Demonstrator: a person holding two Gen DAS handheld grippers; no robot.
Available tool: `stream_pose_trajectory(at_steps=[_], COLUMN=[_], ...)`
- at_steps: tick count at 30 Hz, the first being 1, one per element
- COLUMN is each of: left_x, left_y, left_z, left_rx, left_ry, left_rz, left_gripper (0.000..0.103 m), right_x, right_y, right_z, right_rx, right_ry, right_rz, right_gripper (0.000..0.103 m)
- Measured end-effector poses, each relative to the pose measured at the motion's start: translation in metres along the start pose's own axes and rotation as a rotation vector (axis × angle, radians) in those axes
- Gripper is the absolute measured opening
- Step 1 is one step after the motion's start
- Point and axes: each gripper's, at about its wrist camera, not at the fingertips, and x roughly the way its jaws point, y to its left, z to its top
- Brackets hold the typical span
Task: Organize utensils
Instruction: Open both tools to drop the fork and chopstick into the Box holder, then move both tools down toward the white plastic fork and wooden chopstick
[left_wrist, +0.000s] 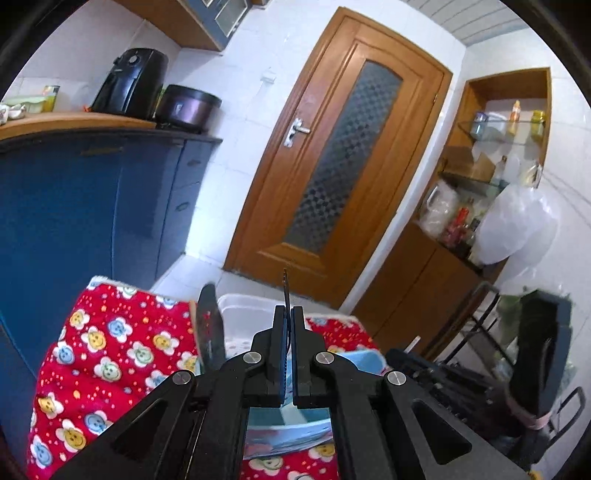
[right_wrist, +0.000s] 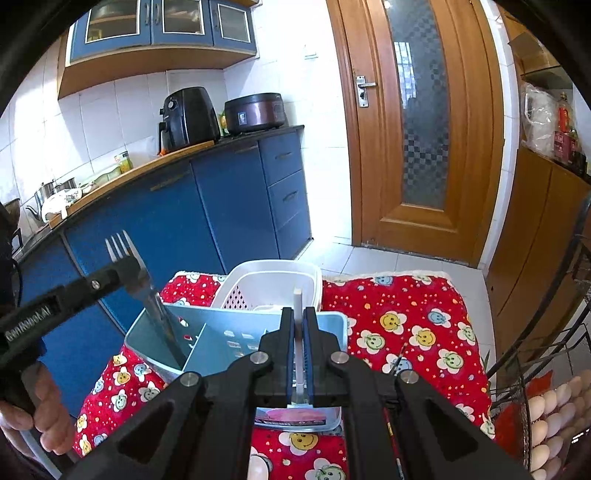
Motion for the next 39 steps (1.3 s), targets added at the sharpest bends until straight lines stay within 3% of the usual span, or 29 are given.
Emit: stream_pose_trajectory(at_steps=[5, 8, 11, 17, 19, 22, 28, 39], left_x=[0.009, 0.01, 0.009, -0.001, -0.007, -0.018, -0.041, -0.074], left_y=[0.0, -0.001, -0.004, -0.011, -0.012, -0.016, -0.02, -0.021], left_z=[-0.011, -0.015, -0.018, -0.017, -0.016, -0.015, -0.013, -0.03], left_rx=[0.032, 0.056, 0.083, 0.11, 0.114, 0.122, 0.125, 0.119], left_ry=[0.041, 0.052, 0.063, 0.058, 0.05, 0.032, 0.021, 0.054], left_rz=[0.035, 0.054, 0.076, 0.097, 0.098, 0.099, 0.092, 0.087], left_gripper=[0.002, 0.003, 0.004, 0.017, 0.029, 0.037, 0.039, 0.04], right_x=[0.001, -0.002, -0.007, -0.026, -0.033, -0.045, -0.066, -0.089], right_y=[0.001, -0.001, -0.002, 0.0, -0.001, 0.0, 0.0, 0.006], right_z=[-0.003, -0.003, -0.002, 0.0, 0.001, 0.002, -0.007, -0.043], right_rx=[0.002, 0.019, 0.032, 0.036, 0.041, 0.05, 0.054, 0.04], right_ry=[0.005, -0.003, -0.017, -0.065, -0.082, -0.104, -0.113, -0.048], right_rz=[0.009, 0.026, 0.043, 0.06, 0.066, 0.07, 0.075, 0.072], right_gripper=[0.009, 0.025, 0.028, 0.033, 0.033, 0.033, 0.033, 0.033])
